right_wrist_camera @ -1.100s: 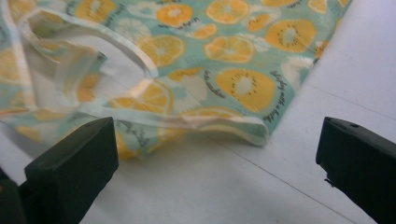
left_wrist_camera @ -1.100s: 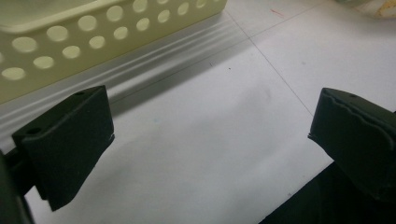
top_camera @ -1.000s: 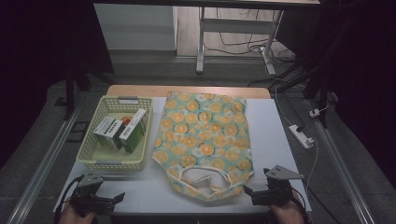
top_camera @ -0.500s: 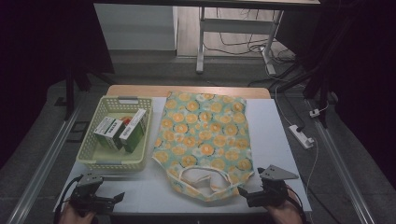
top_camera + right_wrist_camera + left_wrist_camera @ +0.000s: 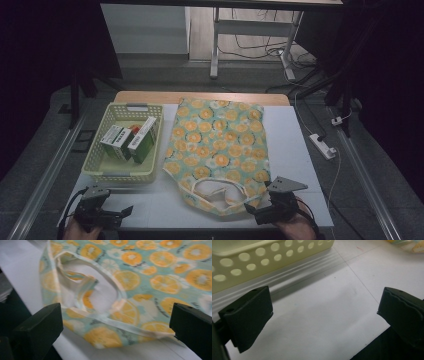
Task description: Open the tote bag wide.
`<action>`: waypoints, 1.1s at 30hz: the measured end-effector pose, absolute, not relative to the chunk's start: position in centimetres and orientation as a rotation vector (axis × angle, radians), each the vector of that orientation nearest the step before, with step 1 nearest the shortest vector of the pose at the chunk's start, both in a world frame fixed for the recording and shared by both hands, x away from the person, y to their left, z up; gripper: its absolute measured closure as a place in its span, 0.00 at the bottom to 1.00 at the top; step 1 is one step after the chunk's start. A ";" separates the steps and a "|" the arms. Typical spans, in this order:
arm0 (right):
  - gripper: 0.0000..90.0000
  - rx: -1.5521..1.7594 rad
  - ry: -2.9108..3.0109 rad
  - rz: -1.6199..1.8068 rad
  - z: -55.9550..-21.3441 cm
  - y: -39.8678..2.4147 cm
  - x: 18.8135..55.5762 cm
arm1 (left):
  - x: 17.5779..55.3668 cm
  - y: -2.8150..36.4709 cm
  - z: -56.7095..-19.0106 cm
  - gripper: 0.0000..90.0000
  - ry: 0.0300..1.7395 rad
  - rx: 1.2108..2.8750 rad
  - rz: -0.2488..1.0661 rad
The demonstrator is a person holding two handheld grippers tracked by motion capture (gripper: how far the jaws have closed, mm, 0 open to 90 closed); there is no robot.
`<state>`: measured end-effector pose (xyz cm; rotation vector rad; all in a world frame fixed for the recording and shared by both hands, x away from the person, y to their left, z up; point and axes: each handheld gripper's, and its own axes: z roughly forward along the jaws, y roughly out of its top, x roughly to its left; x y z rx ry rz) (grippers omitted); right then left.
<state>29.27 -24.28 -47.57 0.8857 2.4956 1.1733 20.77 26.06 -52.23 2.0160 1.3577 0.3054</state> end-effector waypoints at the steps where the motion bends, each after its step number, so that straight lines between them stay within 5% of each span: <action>1: 0.00 0.874 2.500 1.176 -47.5 -24.1 29.3 | 20.8 26.0 -52.2 0.00 1.358 2.018 0.305; 33: 0.00 0.593 2.716 1.168 -48.9 -16.3 28.1 | 21.0 25.6 -52.3 0.00 1.354 2.057 0.311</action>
